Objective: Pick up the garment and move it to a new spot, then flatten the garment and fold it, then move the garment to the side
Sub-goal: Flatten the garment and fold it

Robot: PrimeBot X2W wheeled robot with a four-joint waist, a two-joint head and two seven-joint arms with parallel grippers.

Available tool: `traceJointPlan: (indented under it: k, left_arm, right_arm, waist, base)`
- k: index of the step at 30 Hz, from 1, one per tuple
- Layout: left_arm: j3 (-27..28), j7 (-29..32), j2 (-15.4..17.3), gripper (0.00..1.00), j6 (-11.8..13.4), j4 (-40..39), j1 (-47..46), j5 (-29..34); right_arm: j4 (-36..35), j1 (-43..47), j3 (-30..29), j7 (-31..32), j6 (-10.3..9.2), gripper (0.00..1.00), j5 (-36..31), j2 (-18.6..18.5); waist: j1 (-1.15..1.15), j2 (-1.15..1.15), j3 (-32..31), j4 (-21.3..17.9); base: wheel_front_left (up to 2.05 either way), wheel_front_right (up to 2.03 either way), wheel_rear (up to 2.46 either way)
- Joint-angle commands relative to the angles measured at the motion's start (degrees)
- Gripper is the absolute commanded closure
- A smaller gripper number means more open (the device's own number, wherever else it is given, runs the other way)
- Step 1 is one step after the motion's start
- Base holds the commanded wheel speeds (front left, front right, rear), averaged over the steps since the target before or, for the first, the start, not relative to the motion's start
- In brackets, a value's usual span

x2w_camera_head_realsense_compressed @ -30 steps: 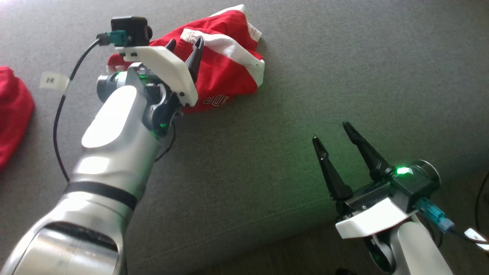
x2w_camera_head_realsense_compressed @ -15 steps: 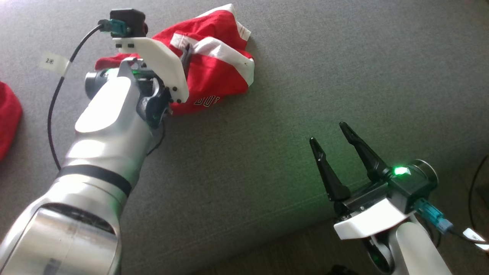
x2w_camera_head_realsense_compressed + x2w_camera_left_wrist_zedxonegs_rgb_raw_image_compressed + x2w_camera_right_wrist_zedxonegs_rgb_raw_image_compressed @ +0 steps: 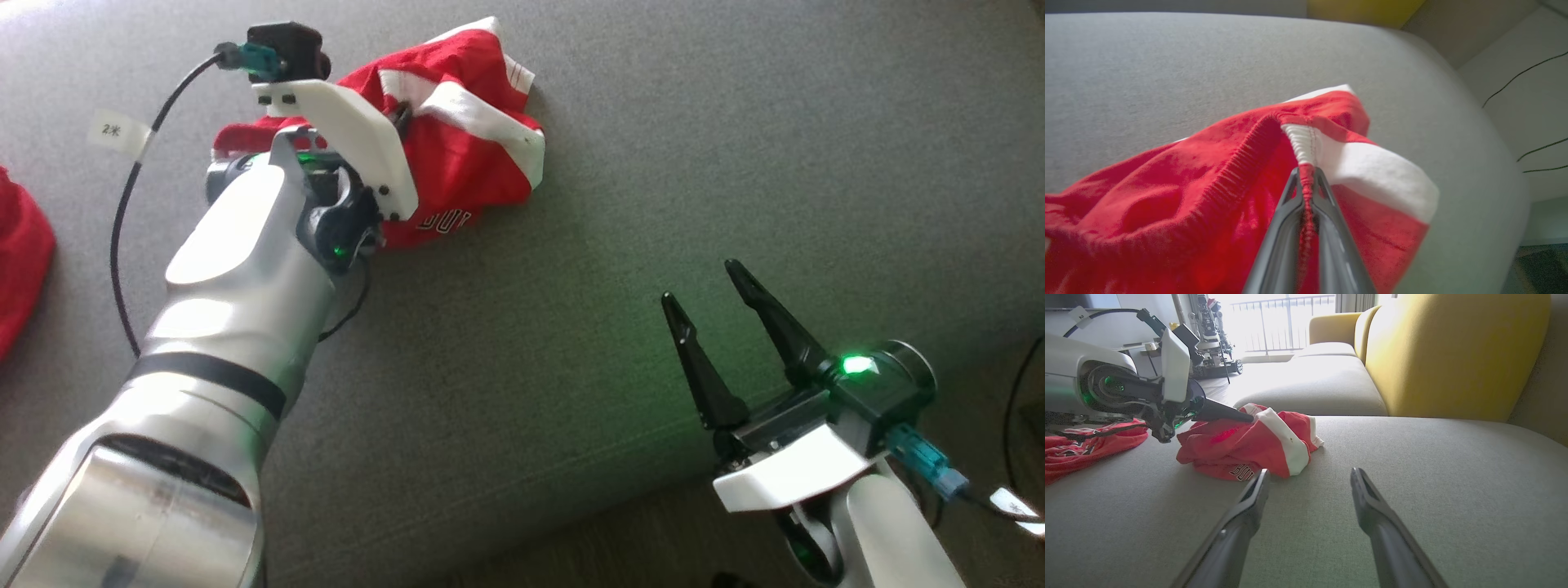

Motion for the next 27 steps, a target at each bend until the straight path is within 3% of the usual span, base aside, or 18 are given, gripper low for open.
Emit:
traceJointPlan:
  k: [1,9,19,27]
  left_arm:
    - [1.1,0.1,1.3,1.00,-0.4,-2.9,-2.4,-2.0]
    - [3.2,8.9,1.4,1.00,-0.7,-12.3,-4.3,-16.2]
    - [2.4,13.1,3.6,1.00,-0.7,-25.9,-8.9,-20.6]
    - [2.7,13.8,5.2,1.00,-0.7,-32.7,-13.1,-22.3]
  right_arm:
    - [-1.6,-0.6,1.7,-0.5,-0.01,0.00,0.4,-0.4]
    - [-1.5,-1.2,3.6,-0.5,-0.01,0.00,3.5,-0.4]
    - [-1.2,0.4,3.9,-0.5,-0.01,0.00,7.3,-0.4]
    - [-1.5,1.1,3.3,-0.5,-0.01,0.00,6.8,-0.4]
  waist:
    - [0.00,0.00,-1.0,0.0]
    - [0.00,0.00,-4.8,-4.7]
    - [0.00,0.00,-8.8,-9.8]
    - [0.00,0.00,-10.5,-7.9]
  base:
    - [0.00,0.00,0.00]
    - [0.00,0.00,0.00]
    - [0.00,0.00,0.00]
    - [0.00,0.00,0.00]
